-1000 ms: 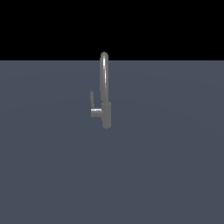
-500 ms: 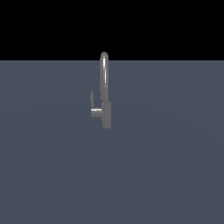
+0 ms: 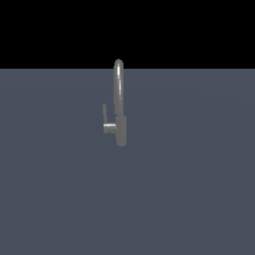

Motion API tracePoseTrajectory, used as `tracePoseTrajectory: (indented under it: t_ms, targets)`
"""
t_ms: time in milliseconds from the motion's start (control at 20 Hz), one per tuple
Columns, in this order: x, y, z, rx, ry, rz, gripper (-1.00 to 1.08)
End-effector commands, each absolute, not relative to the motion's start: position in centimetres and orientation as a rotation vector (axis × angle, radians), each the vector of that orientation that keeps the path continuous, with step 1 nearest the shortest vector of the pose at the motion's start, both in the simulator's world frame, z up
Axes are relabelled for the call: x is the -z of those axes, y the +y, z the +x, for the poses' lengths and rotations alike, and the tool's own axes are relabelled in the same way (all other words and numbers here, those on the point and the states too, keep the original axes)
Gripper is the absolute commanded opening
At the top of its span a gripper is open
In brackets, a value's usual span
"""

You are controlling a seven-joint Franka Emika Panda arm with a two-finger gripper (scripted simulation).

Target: Turn on the faucet by rotating a designated handle.

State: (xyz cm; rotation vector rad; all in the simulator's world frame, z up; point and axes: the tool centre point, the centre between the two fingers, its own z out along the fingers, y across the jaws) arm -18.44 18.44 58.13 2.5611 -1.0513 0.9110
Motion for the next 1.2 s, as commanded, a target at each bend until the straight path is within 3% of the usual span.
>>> tracePoseTrajectory:
  t_ms: [0,600,1150]
  targets:
    - [-56.8,19.7,-16.8,-0.939,-1.107,2.506,-1.00]
    - [-46.2,21.8,-7.2,-0.980,-1.342,2.245,-1.00]
    - [-31.0,16.8,1.3,-0.900,-1.558,2.007,-1.00]
